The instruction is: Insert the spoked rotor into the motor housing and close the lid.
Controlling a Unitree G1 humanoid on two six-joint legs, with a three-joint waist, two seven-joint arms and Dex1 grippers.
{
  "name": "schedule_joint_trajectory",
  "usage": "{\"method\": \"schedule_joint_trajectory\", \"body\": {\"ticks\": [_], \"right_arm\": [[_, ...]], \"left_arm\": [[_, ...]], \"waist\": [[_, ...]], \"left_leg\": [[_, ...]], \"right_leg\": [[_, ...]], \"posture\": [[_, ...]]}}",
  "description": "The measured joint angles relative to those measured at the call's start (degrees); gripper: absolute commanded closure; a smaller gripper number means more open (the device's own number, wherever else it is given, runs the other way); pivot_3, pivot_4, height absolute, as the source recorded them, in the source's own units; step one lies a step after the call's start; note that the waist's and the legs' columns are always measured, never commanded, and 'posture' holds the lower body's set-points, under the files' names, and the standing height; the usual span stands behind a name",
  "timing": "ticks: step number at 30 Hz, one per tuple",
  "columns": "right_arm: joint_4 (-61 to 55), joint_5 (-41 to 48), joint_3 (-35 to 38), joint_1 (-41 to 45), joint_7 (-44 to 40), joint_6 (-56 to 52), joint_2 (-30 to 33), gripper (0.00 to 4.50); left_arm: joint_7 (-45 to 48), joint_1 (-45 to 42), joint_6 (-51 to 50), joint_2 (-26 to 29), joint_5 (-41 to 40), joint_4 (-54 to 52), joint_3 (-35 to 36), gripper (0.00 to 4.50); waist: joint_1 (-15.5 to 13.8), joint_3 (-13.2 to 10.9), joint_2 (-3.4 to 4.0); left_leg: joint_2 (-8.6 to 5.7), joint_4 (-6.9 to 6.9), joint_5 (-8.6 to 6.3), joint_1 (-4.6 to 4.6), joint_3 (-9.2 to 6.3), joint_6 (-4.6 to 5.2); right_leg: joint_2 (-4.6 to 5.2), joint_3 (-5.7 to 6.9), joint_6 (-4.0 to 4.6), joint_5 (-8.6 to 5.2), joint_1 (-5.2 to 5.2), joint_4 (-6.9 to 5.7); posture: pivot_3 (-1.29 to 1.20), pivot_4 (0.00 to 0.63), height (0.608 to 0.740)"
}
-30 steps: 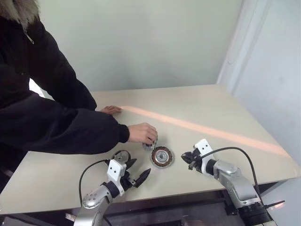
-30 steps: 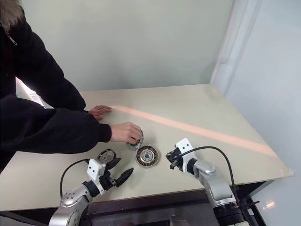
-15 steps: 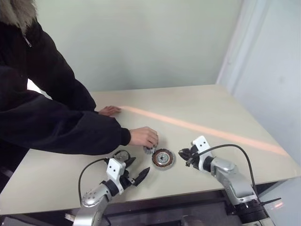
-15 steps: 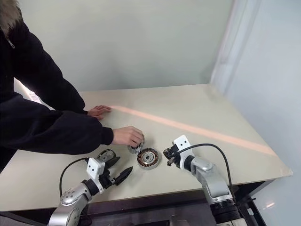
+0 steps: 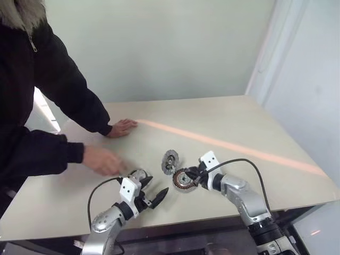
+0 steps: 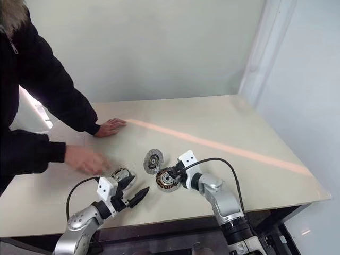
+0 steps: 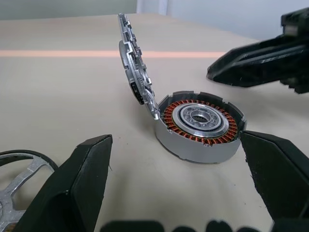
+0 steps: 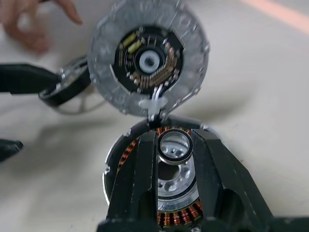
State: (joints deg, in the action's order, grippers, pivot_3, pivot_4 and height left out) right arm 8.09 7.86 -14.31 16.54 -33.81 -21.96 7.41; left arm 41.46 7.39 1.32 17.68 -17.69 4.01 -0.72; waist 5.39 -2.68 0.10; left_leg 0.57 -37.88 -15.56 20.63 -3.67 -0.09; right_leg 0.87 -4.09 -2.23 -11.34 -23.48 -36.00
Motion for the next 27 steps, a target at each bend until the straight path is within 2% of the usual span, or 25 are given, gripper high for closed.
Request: {"method": "schedule_joint_trajectory", "body": {"ticks": [27], "right_arm": [[10.5,-1.7,-2.4,2.4,-0.1,4.6,-3.3,3.78]], "left_arm": [[1.0,2.4,-1.3,0.8,-0.1,-1.6,-0.1,0.00]], "waist": [[0.0,0.0,0.01]], "left_leg": [[0.01,0.00,0.00,-0.02,-0.01,0.00]], "right_leg": [[0.00,0.01,0.00,0.00,-0.01,-0.04]], "posture": [[0.00,0.000,0.740]]}}
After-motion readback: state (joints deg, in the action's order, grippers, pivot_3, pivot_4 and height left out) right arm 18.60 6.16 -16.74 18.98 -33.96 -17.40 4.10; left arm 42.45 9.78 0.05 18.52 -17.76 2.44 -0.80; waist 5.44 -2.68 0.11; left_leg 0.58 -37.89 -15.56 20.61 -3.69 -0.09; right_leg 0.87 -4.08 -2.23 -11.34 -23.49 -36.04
